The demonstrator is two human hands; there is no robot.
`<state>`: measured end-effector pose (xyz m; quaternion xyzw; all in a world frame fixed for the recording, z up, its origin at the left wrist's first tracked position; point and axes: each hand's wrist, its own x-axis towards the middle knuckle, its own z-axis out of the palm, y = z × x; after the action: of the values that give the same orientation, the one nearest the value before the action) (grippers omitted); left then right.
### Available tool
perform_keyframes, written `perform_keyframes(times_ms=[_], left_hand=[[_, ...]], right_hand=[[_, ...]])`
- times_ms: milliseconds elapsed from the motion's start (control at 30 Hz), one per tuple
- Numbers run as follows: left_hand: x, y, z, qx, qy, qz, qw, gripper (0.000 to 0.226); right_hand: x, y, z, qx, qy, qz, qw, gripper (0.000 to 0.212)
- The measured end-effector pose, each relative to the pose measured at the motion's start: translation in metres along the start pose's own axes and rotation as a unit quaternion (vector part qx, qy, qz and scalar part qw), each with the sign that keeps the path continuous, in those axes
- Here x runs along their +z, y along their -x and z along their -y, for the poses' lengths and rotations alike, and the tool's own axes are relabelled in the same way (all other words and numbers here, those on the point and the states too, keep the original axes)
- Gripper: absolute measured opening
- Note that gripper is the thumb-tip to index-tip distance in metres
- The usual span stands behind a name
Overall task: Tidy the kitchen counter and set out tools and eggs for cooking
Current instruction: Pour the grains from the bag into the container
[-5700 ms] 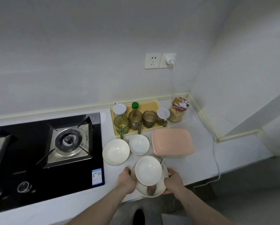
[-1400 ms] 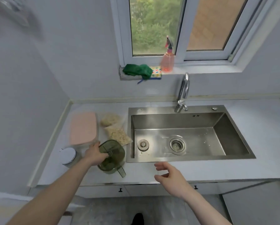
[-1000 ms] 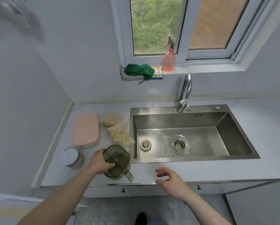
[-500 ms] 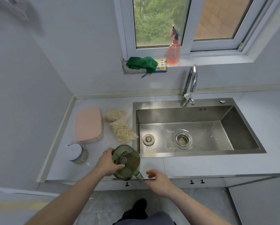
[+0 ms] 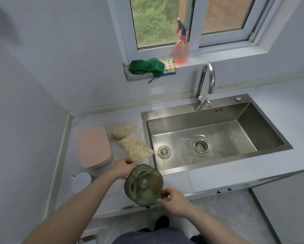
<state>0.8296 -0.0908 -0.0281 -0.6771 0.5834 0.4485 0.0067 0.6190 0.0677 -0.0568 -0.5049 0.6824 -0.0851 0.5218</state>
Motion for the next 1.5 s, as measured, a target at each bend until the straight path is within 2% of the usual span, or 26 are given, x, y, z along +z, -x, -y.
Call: perform_keyframes(times_ms=[100, 200, 333, 467, 533, 567, 667, 767, 967, 1067, 1167, 1300, 1400, 1500], left_hand=[[-0.001, -0.008, -0.002, -0.016, 0.013, 0.034, 0.999, 0.026], [0.002, -0.013, -0.004, -0.005, 0.010, 0.044, 0.999, 0.024], [0.005, -0.016, -0.010, -0.003, 0.078, 0.073, 0.994, 0.019], [0.008, -0.023, -0.016, 0.037, 0.110, 0.110, 0.987, 0.017], [0.013, -0.030, -0.015, 0.050, 0.111, 0.085, 0.989, 0.013], [0.016, -0.034, -0.012, 0.063, 0.076, 0.053, 0.994, 0.013], [0.023, -0.044, -0.003, 0.118, -0.120, -0.031, 0.985, 0.033], [0.030, -0.047, -0.001, 0.132, -0.226, -0.045, 0.964, 0.043], [0.036, -0.056, -0.007, 0.144, -0.327, -0.080, 0.930, 0.021], [0.033, -0.059, -0.012, 0.126, -0.330, -0.094, 0.931, 0.017], [0.025, -0.046, -0.025, 0.143, -0.306, -0.117, 0.934, 0.009], [0.001, -0.028, -0.049, 0.200, -0.268, -0.159, 0.929, 0.011], [-0.015, -0.005, -0.080, 0.241, -0.268, -0.191, 0.913, 0.009], [-0.009, 0.026, -0.111, 0.272, -0.248, -0.184, 0.912, 0.009]], right_hand=[[0.002, 0.000, 0.004, -0.008, 0.004, -0.002, 1.000, 0.019], [0.004, 0.000, 0.005, 0.002, -0.006, -0.014, 1.000, 0.017], [0.001, 0.008, -0.003, 0.021, -0.001, -0.027, 0.999, 0.012], [-0.011, 0.022, -0.010, 0.017, -0.025, -0.040, 0.999, 0.010], [-0.017, 0.028, -0.014, 0.023, -0.036, -0.052, 0.998, 0.011], [-0.020, 0.030, -0.017, 0.024, -0.039, -0.055, 0.997, 0.010], [-0.027, 0.039, -0.025, 0.035, -0.055, -0.079, 0.995, 0.012], [-0.031, 0.052, -0.027, 0.045, -0.076, -0.112, 0.990, 0.016], [-0.030, 0.073, -0.031, 0.066, -0.138, -0.169, 0.974, 0.010], [-0.029, 0.082, -0.037, 0.078, -0.178, -0.199, 0.961, 0.010], [-0.033, 0.093, -0.042, 0.091, -0.203, -0.227, 0.948, 0.013], [-0.047, 0.110, -0.050, 0.105, -0.246, -0.269, 0.925, 0.017], [-0.062, 0.126, -0.060, 0.102, -0.260, -0.289, 0.916, 0.014], [-0.076, 0.148, -0.074, 0.099, -0.278, -0.310, 0.904, 0.014]])
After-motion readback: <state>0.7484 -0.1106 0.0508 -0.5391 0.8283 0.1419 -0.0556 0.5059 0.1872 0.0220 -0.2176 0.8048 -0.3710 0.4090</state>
